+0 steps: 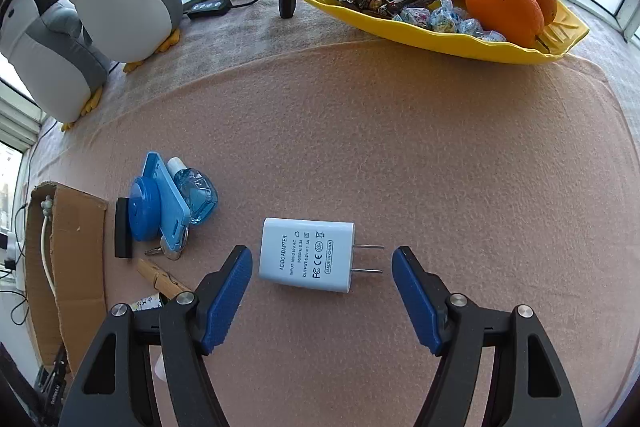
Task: Organize rigid objects
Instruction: 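Move the right gripper to the white wall adapter and grasp it, then carry the white adapter with the right gripper and release it into the box, then move the right gripper to the small white bottle and grasp it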
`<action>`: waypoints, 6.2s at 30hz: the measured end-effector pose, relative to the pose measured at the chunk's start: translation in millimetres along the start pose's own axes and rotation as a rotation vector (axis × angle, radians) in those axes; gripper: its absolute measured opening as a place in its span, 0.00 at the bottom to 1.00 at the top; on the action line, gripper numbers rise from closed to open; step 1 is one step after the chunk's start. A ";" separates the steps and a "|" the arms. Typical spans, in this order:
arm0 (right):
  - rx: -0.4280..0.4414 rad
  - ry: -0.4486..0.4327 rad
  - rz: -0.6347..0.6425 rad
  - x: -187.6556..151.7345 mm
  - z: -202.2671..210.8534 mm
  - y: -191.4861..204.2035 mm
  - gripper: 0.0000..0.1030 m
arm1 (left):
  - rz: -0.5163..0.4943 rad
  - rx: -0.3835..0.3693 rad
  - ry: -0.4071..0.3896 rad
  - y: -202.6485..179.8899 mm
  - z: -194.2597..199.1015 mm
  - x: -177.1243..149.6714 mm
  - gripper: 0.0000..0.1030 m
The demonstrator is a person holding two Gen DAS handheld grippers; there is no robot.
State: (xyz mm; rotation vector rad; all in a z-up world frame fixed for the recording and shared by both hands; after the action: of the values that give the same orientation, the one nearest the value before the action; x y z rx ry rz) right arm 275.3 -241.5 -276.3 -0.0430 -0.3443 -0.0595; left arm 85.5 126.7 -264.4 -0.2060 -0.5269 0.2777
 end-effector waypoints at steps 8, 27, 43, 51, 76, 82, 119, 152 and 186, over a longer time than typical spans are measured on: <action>-0.062 0.012 0.031 5.5 -10.7 8.5 0.67 | -0.002 0.002 0.000 0.1 -0.1 -0.3 0.44; -0.083 -0.019 0.069 2.4 -11.2 18.2 0.59 | -0.004 0.005 0.000 -0.5 0.0 -0.1 0.44; -0.036 -0.186 0.275 -34.1 67.6 74.9 0.59 | -0.004 0.006 0.000 -0.8 -0.1 -0.2 0.44; 0.024 -0.258 0.414 -57.1 100.5 136.2 0.59 | -0.006 0.006 0.000 -0.3 0.7 0.2 0.44; 0.167 -0.274 0.613 -105.7 112.0 262.8 0.59 | -0.004 0.006 -0.002 0.4 1.6 0.5 0.44; 0.179 -0.252 0.631 -111.8 101.6 277.3 0.59 | -0.004 0.006 -0.002 0.3 1.5 0.5 0.44; 0.186 -0.289 0.460 -104.6 170.2 203.3 0.61 | -0.034 -0.003 0.003 -7.7 -0.5 0.9 0.43; 0.052 -0.156 0.177 -89.4 85.7 82.7 0.61 | -0.105 0.025 -0.027 -13.6 6.3 -1.7 0.43; -0.001 0.050 0.210 -77.1 7.2 91.0 0.18 | -0.078 -0.020 -0.003 -13.4 0.5 -2.4 0.43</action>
State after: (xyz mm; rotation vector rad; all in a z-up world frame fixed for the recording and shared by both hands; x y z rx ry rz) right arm 206.4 -146.4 -298.5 -0.0782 -0.2887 0.1470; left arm 86.1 113.4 -261.6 -0.2040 -0.5399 0.1973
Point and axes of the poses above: each gripper's, at about its wrist camera, not at the fingertips, and z roughly against the way its jaws point, y to its left, x to its top, the point moved 6 cm from there along -z, roughly the way its jaws point, and after that the axes turned 9 degrees about -x, right-handed, at the moved point
